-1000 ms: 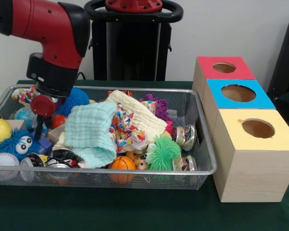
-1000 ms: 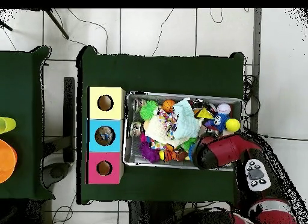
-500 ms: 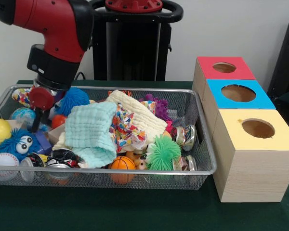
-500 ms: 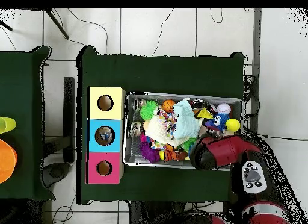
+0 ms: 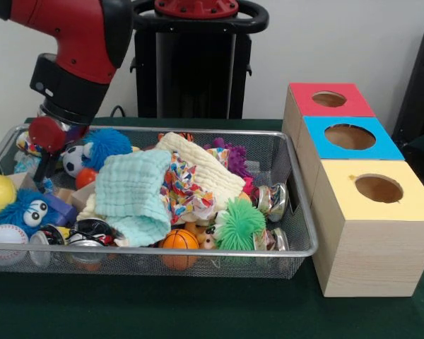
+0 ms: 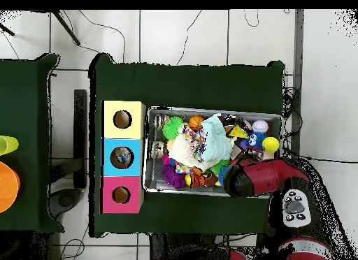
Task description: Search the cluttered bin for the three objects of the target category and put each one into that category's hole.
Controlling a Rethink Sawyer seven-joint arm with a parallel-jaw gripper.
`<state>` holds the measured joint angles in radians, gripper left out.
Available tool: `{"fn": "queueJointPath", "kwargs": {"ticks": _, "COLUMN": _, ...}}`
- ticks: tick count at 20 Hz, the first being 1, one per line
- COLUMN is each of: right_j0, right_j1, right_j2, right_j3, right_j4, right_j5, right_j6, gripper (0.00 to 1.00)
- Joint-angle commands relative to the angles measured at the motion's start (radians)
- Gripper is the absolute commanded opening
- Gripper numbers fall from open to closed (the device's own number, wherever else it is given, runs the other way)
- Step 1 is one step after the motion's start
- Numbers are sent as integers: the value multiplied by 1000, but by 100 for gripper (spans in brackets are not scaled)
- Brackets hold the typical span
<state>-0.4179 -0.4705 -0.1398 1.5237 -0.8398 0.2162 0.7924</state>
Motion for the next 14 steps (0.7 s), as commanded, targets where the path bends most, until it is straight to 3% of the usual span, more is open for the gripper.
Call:
{"fn": "queueJointPath", "kwargs": {"ticks": 1, "right_j0": 6, "right_j1": 88, "right_j2": -38, "right_j3": -45, "right_j4": 61, "right_j5": -134, "right_j6": 331, "gripper": 0}}
{"fn": "queueJointPath", "kwargs": {"ticks": 11, "right_j0": -14, "right_j1": 83, "right_j2": -54, "right_j3": -23, "right_j4": 95, "right_j5": -169, "right_j6": 313, "gripper": 0}}
{"fn": "queueJointPath", "kwargs": {"ticks": 13, "right_j0": -48, "right_j1": 50, "right_j2": -11, "right_j3": 8, "right_j4": 100, "right_j5": -135, "right_j6": 278, "gripper": 0}}
{"fn": "queueJointPath", "kwargs": {"ticks": 14, "right_j0": -75, "right_j1": -21, "right_j2": 24, "right_j3": 68, "right_j4": 113, "right_j5": -83, "right_j6": 247, "gripper": 0}}
